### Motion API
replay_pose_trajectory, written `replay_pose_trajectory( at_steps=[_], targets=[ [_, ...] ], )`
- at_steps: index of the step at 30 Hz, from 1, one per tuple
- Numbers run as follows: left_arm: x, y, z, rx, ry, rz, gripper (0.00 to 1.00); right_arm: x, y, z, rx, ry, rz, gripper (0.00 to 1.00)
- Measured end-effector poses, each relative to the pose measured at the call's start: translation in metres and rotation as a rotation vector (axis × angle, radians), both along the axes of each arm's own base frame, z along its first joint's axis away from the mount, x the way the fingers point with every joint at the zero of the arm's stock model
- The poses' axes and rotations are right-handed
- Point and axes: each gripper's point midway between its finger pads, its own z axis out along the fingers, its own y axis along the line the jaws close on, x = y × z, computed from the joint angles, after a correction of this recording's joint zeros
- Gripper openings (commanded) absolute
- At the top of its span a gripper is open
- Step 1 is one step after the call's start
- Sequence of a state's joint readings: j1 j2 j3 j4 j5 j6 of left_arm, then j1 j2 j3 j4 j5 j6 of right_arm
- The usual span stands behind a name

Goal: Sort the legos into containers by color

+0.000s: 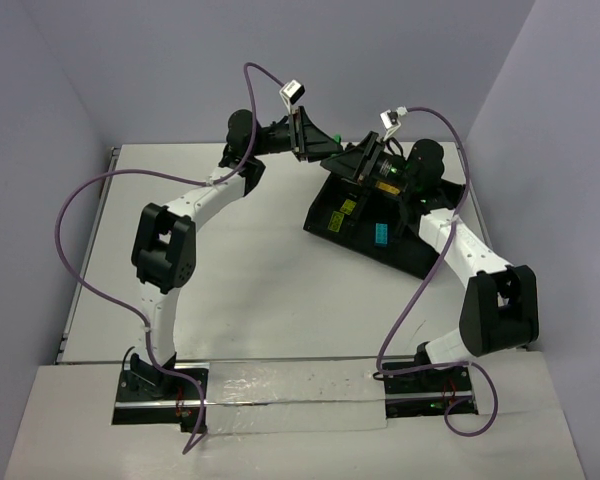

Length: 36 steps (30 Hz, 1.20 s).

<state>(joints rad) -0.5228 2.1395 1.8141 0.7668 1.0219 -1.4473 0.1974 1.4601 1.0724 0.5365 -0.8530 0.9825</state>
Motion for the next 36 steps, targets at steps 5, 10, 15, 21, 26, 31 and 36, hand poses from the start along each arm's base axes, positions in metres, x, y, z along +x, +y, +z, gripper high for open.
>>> replay_pose_trajectory(
  at_steps=[5, 10, 15, 21, 26, 31, 36],
  targets=[
    [0.001, -0.001, -0.006, 0.021, -0.005, 0.005, 0.85, 0.001, -0.001, -0.006, -0.014, 0.003, -0.012, 0.00],
    [0.007, -0.001, -0.012, 0.064, 0.006, 0.038, 0.99, 0.000, -0.003, -0.015, -0.055, 0.003, -0.030, 0.00],
    [0.024, 0.009, -0.021, 0.125, 0.015, 0.124, 0.99, 0.004, -0.010, -0.025, -0.116, 0.015, -0.080, 0.00],
    [0.078, 0.071, -0.035, 0.303, 0.050, 0.429, 0.99, 0.048, -0.038, -0.034, -0.268, 0.108, -0.289, 0.00],
    [0.094, 0.136, -0.031, 0.478, 0.015, 0.695, 0.99, 0.097, -0.068, -0.058, -0.413, 0.186, -0.460, 0.00],
    [0.061, 0.162, -0.030, 0.575, -0.024, 0.756, 0.99, 0.134, -0.088, -0.127, -0.579, 0.323, -0.539, 0.00],
    [0.037, 0.171, -0.062, 0.647, 0.041, 0.721, 0.99, 0.158, -0.099, -0.173, -0.693, 0.412, -0.570, 0.09]
  ],
)
